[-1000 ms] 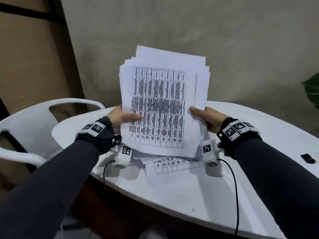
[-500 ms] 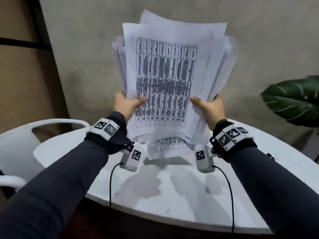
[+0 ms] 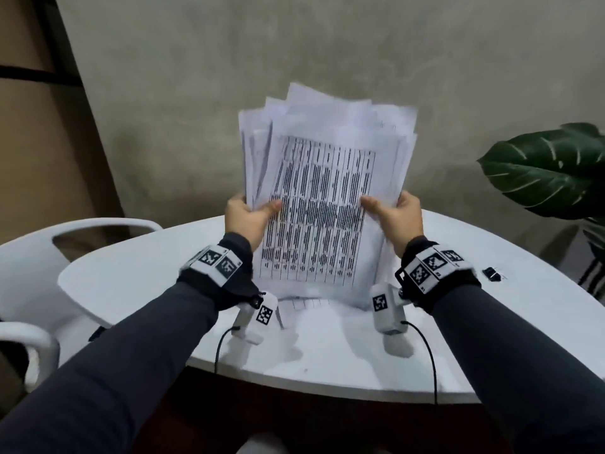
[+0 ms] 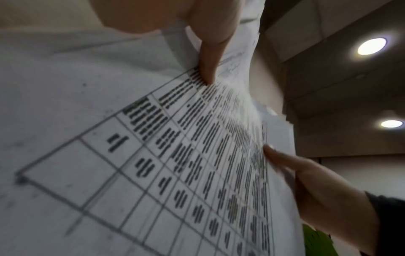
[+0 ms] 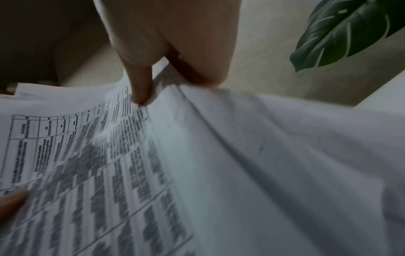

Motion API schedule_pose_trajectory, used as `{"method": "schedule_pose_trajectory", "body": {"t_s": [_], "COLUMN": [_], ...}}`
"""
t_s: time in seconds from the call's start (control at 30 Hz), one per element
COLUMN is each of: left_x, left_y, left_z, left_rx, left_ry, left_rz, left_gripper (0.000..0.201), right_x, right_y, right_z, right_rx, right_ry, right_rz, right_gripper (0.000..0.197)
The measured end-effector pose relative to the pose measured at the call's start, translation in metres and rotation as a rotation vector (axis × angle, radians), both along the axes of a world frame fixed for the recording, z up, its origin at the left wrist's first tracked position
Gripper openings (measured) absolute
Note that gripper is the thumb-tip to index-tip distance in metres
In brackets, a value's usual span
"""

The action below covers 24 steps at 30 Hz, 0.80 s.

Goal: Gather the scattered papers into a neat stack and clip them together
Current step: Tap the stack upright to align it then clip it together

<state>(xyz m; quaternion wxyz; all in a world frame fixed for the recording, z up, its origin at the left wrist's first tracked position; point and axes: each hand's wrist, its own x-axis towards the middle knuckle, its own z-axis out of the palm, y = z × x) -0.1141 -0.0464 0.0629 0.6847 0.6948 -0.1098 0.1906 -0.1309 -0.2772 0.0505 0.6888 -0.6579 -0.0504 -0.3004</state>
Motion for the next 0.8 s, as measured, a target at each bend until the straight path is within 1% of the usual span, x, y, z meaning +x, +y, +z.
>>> {"method": "schedule_pose_trajectory", "body": {"t_s": [0.03,0.07,0.13,0.23,0.3,0.33,0.37,0.4,0.43,0.47,0.5,0.57,0.6,0.63,0.67,0.7,0.73,0.8], "left_x": [-0.001,-0.004,-0.009,-0.015,-0.016,-0.016,-0.015,-0.015,-0.016,-0.016,-0.017,-0.018,-0.018,-0.016,-0.015,-0.013,-0.011,-0.009], "left_y": [-0.003,-0.005,-0.007,-0.007,-0.005,-0.003,-0.002,-0.001,0.000,0.000,0.000,0.000,0.000,0.002,0.003,0.004,0.004,0.005], "left_z": [0.009,0.021,0.044,0.066,0.062,0.055,0.045,0.033,0.021,0.008,-0.003,-0.016,-0.017,-0.015,-0.010,-0.005,0.001,0.014], "left_rx": [-0.007,-0.022,-0.100,-0.210,-0.203,-0.197,-0.194,-0.186,-0.183,-0.179,-0.173,-0.149,-0.148,-0.152,-0.147,-0.124,-0.095,-0.047], "left_ry": [-0.008,-0.019,-0.089,-0.156,-0.152,-0.154,-0.149,-0.127,-0.087,-0.051,-0.021,0.021,0.022,0.023,0.009,-0.003,-0.011,0.003], "left_rz": [0.025,0.053,0.089,0.084,0.092,0.110,0.126,0.121,0.096,0.067,0.036,-0.002,-0.027,-0.061,-0.093,-0.114,-0.122,-0.118], "left_gripper": [0.029,0.026,0.020,0.023,0.027,0.029,0.035,0.039,0.042,0.043,0.043,0.042,0.039,0.036,0.034,0.034,0.033,0.027], "right_x": [-0.002,-0.002,-0.005,-0.008,-0.012,-0.012,-0.014,-0.013,-0.012,-0.008,-0.008,-0.008,-0.008,-0.010,-0.010,-0.010,-0.007,-0.005], "right_y": [0.003,0.006,0.013,0.020,0.026,0.028,0.030,0.029,0.028,0.025,0.024,0.023,0.021,0.022,0.021,0.020,0.018,0.017], "right_z": [0.012,0.024,0.049,0.064,0.055,0.042,0.030,0.016,0.003,-0.007,-0.011,-0.010,-0.007,0.000,0.006,0.013,0.019,0.030], "right_rx": [0.022,0.044,0.065,0.043,0.002,-0.006,-0.015,-0.020,-0.018,-0.003,0.009,-0.010,-0.034,-0.045,-0.044,-0.039,-0.035,-0.042], "right_ry": [-0.045,-0.080,-0.126,-0.200,-0.181,-0.157,-0.130,-0.091,-0.045,-0.007,0.016,0.055,0.076,0.075,0.068,0.031,0.010,-0.024], "right_rz": [-0.018,-0.036,-0.070,-0.045,-0.049,-0.048,-0.053,-0.048,-0.056,-0.057,-0.050,-0.043,-0.040,-0.036,-0.020,0.001,0.016,0.006], "right_gripper": [0.018,0.017,0.023,0.026,0.031,0.034,0.034,0.029,0.023,0.024,0.030,0.052,0.058,0.053,0.042,0.036,0.043,0.069]}}
